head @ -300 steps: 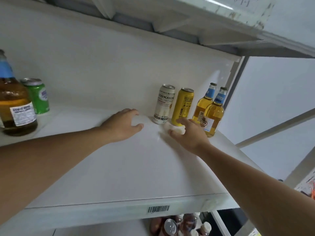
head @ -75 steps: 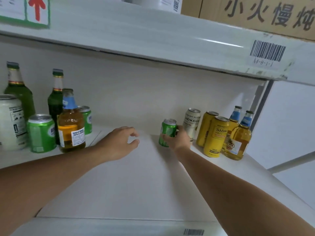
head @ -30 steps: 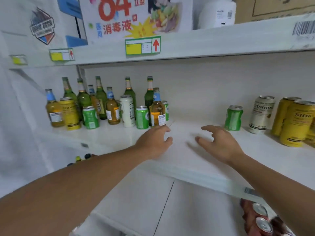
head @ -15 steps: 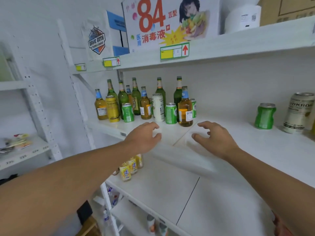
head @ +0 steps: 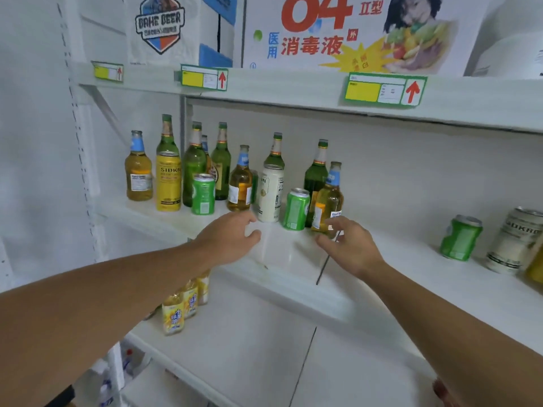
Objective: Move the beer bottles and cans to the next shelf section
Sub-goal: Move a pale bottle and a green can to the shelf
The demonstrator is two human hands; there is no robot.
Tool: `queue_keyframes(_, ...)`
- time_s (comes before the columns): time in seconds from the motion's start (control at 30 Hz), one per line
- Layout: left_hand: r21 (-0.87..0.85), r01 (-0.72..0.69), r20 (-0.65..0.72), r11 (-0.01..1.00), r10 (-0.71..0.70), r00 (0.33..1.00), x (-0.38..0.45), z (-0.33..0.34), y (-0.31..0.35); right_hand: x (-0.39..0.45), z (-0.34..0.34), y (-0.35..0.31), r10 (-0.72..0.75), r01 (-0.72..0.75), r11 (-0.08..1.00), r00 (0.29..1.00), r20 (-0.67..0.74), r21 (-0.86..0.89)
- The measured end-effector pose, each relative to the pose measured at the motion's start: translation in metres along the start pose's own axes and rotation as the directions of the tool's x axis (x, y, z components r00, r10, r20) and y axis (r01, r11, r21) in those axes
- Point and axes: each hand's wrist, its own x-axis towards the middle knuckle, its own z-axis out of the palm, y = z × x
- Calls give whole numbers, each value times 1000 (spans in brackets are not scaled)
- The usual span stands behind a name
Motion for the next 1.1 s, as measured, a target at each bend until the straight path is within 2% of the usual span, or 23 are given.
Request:
queue_keyframes(0.23, -105, -46, 18, 993, 48, 999, 71, 15, -29, 43, 13, 6, 154, -154, 988, 982, -110, 10)
queue_keyframes(0.43, -329, 37, -36, 944, -52, 998, 118, 27, -24, 79, 15, 25, 240, -218, 966, 956, -167, 142)
queue_keyframes(0.57, -502, 97, -61, 860, -147, 987, 137, 31, -12, 97, 24, 33, 228, -185, 933, 968, -108, 309)
queue_keyframes(0.67, -547, 122, -47, 828, -176, 983, 152, 34, -6, 107, 29, 34, 205, -152, 914, 973, -103, 376)
queue_keyframes(0.97, -592, 150, -49, 792, -221, 974, 176, 56, -4, 126, 42, 49, 195, -142, 910, 976, -99, 390)
queue_keyframes(1.1, -613, 121, -100, 781, -229, 968, 171, 56, -5, 125, 41, 51, 196, -136, 915, 973, -124, 380)
